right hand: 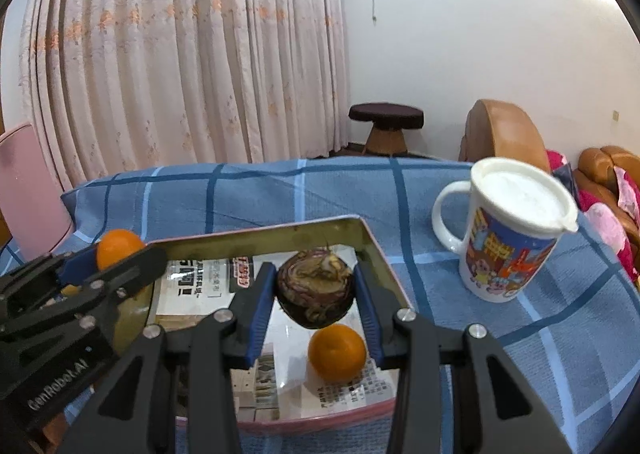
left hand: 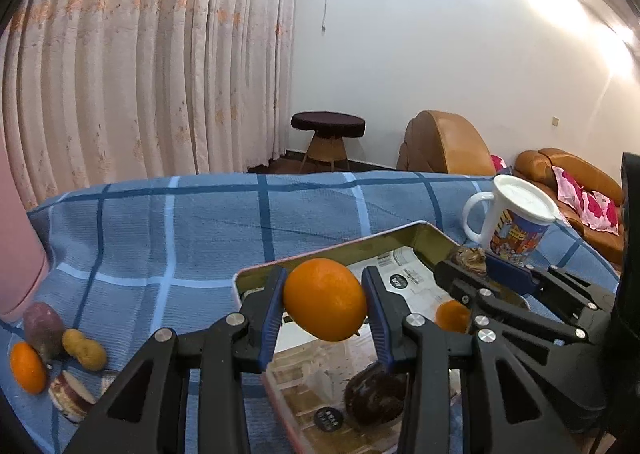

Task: Organize fruits
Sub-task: 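Carry both fruits over the pink tin box and open both tools inside it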

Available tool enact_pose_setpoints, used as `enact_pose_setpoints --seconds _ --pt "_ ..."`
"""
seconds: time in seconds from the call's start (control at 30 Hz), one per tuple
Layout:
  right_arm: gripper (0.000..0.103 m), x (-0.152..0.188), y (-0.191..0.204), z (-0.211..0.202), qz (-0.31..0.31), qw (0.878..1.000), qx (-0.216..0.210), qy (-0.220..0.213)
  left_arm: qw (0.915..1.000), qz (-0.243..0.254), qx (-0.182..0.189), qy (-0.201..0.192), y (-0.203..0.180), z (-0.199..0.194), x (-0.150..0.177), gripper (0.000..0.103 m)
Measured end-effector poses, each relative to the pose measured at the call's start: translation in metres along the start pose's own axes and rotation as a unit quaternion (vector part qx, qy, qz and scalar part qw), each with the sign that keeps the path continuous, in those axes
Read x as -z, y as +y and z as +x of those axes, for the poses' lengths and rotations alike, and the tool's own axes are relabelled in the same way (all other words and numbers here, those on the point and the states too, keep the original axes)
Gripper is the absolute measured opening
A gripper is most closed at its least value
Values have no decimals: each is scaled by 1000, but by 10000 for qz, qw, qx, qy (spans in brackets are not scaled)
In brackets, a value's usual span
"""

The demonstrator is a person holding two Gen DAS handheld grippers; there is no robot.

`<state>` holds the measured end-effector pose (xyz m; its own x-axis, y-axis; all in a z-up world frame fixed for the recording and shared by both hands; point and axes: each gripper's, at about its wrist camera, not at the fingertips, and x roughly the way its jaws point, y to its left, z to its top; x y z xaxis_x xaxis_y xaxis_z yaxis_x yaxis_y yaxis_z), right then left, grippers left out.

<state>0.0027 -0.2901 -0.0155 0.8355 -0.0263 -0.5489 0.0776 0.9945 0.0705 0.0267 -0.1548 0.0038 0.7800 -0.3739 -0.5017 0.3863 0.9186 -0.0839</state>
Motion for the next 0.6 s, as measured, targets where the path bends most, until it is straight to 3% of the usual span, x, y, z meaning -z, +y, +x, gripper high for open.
enact_pose_setpoints --seconds 0.6 --pt "44 0 1 14 -6 9993 -68 361 9992 117 -124 372 -2 17 7 41"
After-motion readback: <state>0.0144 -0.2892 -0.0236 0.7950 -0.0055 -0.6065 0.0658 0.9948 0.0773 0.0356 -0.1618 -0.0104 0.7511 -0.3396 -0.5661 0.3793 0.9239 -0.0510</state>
